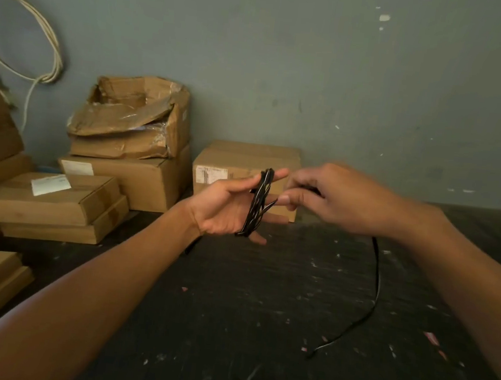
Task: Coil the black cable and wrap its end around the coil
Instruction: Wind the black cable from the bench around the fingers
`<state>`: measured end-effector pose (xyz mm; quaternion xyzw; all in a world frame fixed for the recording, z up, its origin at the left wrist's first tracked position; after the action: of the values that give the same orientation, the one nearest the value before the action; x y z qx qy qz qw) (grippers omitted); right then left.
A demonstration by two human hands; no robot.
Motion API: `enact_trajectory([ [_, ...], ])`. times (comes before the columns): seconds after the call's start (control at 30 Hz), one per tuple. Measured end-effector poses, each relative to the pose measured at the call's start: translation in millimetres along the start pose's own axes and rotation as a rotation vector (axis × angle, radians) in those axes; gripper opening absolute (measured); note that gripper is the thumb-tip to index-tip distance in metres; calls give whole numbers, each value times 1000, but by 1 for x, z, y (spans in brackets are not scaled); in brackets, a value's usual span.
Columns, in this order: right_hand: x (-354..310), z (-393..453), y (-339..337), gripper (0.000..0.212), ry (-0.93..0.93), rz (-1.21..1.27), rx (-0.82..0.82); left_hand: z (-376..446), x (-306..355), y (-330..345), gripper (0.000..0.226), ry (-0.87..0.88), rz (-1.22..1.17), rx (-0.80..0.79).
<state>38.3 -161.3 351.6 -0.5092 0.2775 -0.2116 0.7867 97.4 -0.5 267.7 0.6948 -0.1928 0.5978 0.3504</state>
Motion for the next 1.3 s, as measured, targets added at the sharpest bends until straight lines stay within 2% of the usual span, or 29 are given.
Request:
enact_trajectory([
  [0.07, 4, 6, -7, 20, 8, -7, 25, -2, -5, 3, 66, -30, 12, -14],
  [0.2, 11, 12, -23, 16, 32, 23, 130, -4, -9, 16, 61, -110, 97, -126],
  [0.33, 14, 15, -29, 14, 15, 61, 159, -7, -9, 23, 62, -106, 78, -216],
  [0.43, 15, 13, -28, 11, 11, 123, 162, -7, -8, 20, 60, -97, 75, -187],
  [0.6, 14, 11, -24, 6, -10, 292, 76, -8, -10, 12, 49, -58, 35, -34],
  [0.77, 28, 16, -22, 8, 16, 210, 104, -12, -10, 23, 56, -62, 49, -172],
  [0.93, 40, 15, -14, 9, 19, 368, 138, -12, -4, 36, 53, -91, 91, -268],
  [1.13, 49, 12, -10, 6, -12, 520, 216, -16, -2, 33, 58, -184, 215, -221],
  [1.3, 55, 15, 8, 12, 13, 608, 209, -17, 4, 39, 62, -135, 170, -267],
])
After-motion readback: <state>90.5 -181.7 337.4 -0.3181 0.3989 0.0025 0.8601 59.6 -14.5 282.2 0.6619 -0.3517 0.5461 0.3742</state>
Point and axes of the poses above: each hand's wrist, its own z-axis towards the middle knuckle, its own y-axis out of the palm, x = y × z, the point moved 4 cm from there along z, towards the middle knuckle, and after that the axes turned 1 degree about -y, right-handed, at the moved point
